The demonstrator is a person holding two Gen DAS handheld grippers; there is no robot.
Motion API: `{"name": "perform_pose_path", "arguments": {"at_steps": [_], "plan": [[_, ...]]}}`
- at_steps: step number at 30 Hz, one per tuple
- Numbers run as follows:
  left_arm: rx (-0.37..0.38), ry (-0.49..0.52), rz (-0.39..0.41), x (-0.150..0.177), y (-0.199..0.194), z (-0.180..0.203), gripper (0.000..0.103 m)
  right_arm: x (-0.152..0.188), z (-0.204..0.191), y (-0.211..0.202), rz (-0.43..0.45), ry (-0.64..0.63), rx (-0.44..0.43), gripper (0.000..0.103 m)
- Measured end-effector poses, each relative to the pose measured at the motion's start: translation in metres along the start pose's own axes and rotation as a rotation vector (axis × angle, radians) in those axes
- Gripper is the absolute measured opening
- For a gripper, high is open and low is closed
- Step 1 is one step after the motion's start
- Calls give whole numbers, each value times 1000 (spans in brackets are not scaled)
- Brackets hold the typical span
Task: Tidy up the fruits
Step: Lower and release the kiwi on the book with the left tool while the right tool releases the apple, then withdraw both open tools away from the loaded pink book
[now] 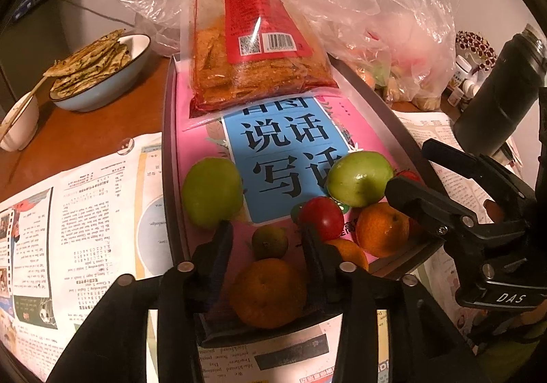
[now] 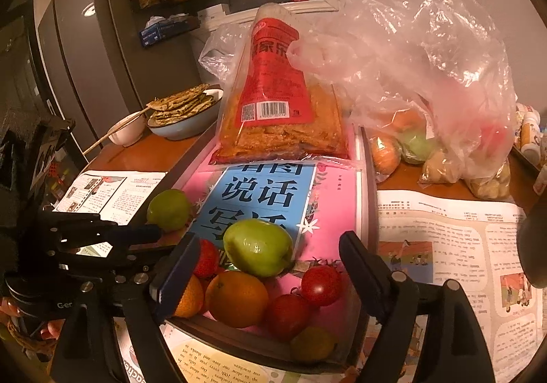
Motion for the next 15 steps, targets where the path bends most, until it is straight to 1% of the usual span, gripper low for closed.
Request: {"name": "perform_pose_path", "arguments": {"at_steps": [2,3,4,6,9,11,13,15], "plan": [[-11,6,7,-1,-4,1,54,-1,1,-3,7,1,4,84],[-17,8,10,-1,-5,1,56,-2,2,-4,11,2,8,84],[-21,9,15,-2,-7,2,59,-2,3,-6,13,3,10,87],[-24,10,26,-3,-12,3,60,-3,5,-9,21,7,16,90],[-34,16,47,-5,-21,7,64,-5,6,-16,36,12,19,90],[-41,20,60,-6,-27,9,68,-7,7,-22,50,12,23,91],[-47,18,75,-6,-32,11,70,-9,9,-28,63,16,29,95],[-55,16,89,-6,-37,13,72,-10,10,-35,76,21,27,95]]}}
Point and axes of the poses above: each gripper's, at about its wrist camera, not at the fingertips, and y roughly the way its jaws point, z to its right, x to its underside, the point moved 9 cm from there along y, roughly the way its jaws point, and after that the axes turned 14 degrees about x, right-handed, at the moved point
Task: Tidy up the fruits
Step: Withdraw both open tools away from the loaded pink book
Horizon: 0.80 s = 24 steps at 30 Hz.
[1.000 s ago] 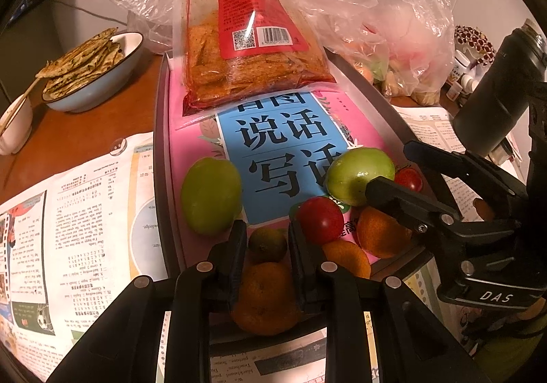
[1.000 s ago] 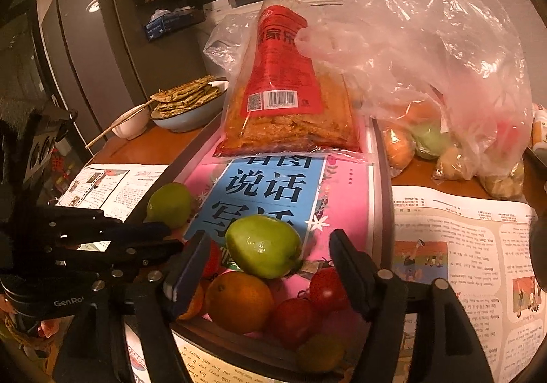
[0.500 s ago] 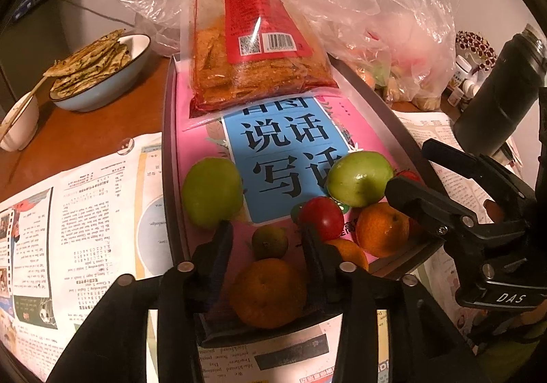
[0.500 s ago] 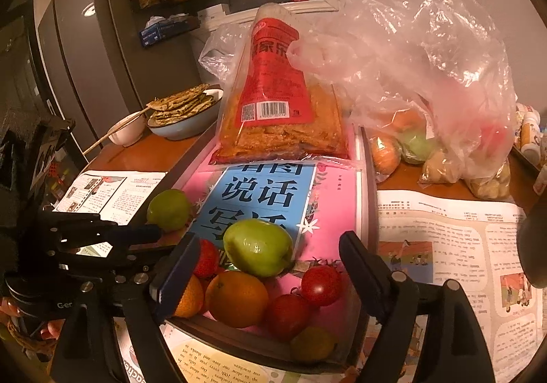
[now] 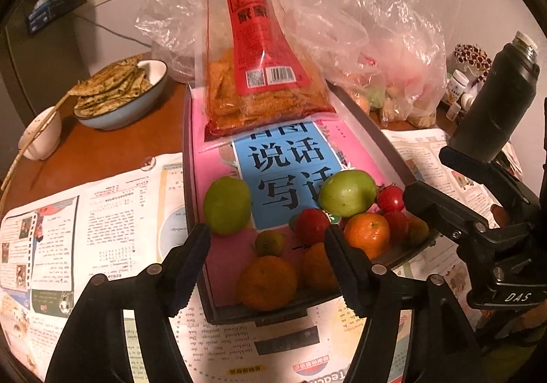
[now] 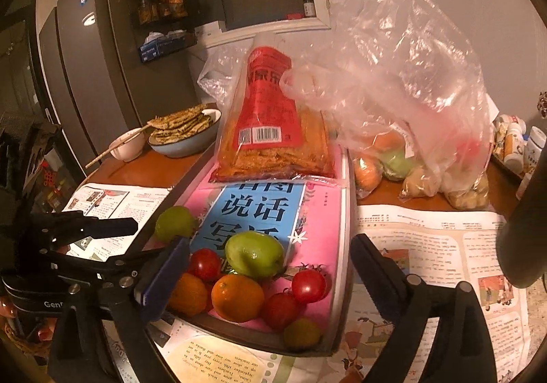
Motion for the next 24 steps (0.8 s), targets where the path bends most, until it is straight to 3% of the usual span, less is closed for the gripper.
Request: {"name": "perform_pose_path", "arguments": {"at_steps": [7,15,19,24], "plan": [[-33,-26,68,3,-25,6,76,-5,4,-28,54,19,5,102],[-39,-84,145,39,-60,20,76,6,5,-76,135,33,9,102],[-84,-75,176,58,-70,25,76,25,7,-91,124,61,22,102],[-84,-66,148,84,-68,33,76,53,10,-96,85,63,58,102]]}}
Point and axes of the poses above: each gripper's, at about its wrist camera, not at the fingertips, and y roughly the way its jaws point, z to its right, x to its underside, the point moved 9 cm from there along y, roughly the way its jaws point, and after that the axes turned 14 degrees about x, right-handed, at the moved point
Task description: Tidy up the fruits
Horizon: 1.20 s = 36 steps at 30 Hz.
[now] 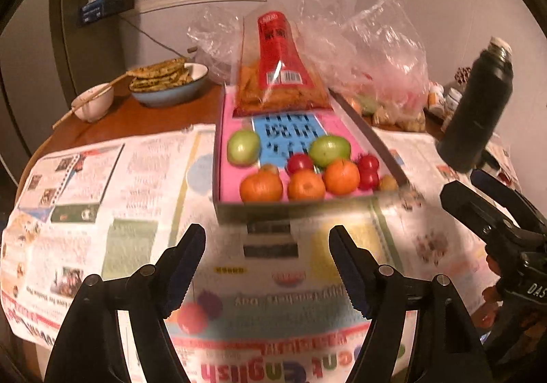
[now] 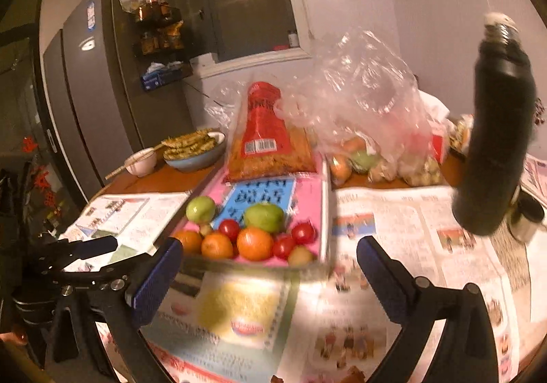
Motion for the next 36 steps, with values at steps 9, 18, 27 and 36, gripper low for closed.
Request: {"name": "perform_pose_path", "arguments": {"at_steps": [9,18,27,36], "plan": [[-4,-10,-23,27,-3,4,76,24,-1,-11,-21,15,-5,102],[-4,-13,-36,41,-4,4,76,41,-12,-24,-24,4,-28,102],[-14,-15,-22,38,-5,-1,76,54,-10,-19,-61,4,-14,102],[-15,-8,-25,39,-4,0,76,55,-13,-19,-58,-13,-10,102]]}}
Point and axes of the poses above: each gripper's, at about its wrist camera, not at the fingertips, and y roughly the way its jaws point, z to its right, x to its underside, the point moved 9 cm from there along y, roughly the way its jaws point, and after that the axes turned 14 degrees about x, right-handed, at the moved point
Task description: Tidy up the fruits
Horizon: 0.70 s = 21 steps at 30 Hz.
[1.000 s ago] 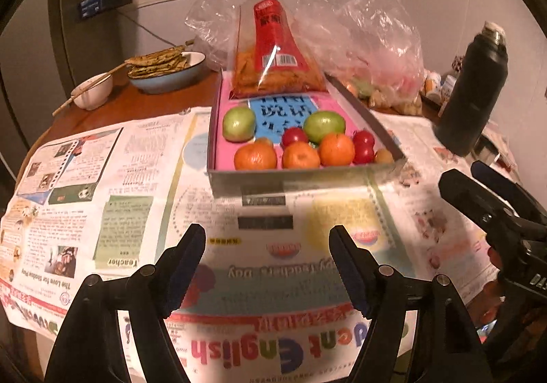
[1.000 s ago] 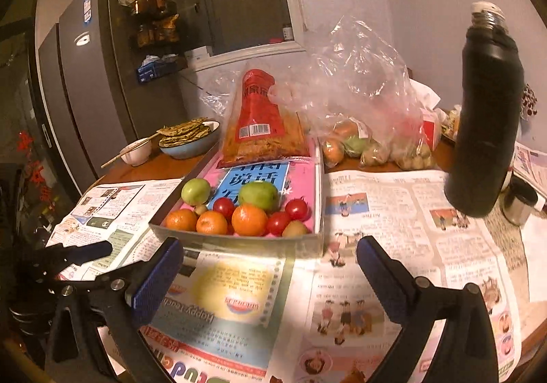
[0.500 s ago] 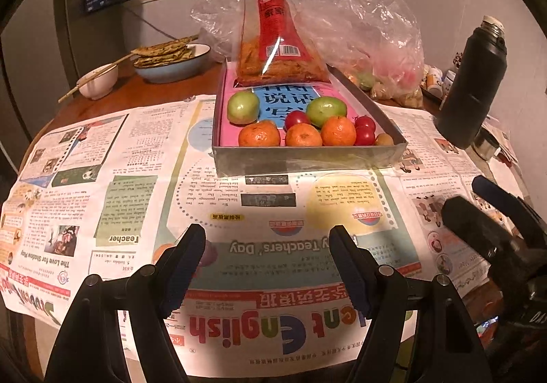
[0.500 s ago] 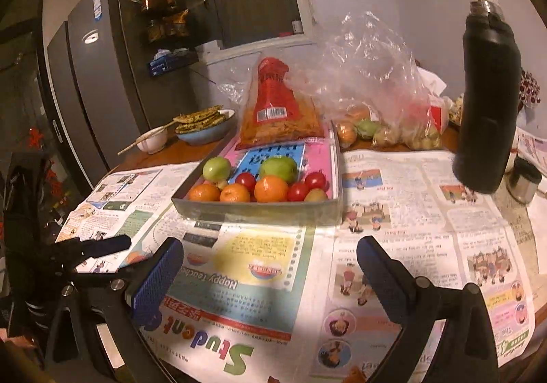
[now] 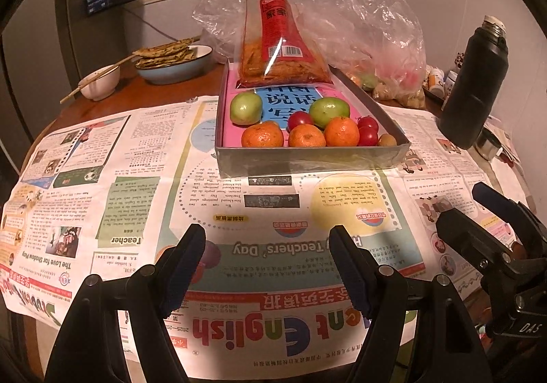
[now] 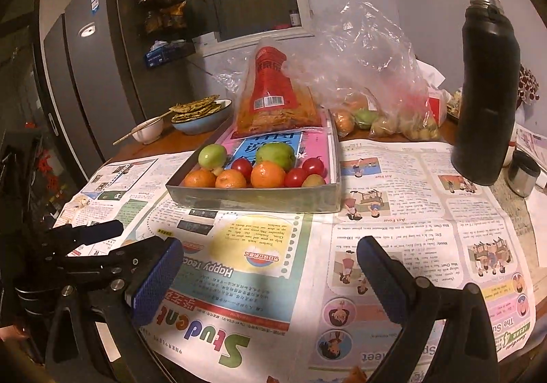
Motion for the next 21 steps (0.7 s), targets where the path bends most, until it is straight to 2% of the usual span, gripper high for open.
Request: {"name": "perform_pose_path", "arguments": {"at_steps": [21], "plan": [[-15,11,10,0,-3,2,76,-2,0,-3,12,-5,-1,102]]}}
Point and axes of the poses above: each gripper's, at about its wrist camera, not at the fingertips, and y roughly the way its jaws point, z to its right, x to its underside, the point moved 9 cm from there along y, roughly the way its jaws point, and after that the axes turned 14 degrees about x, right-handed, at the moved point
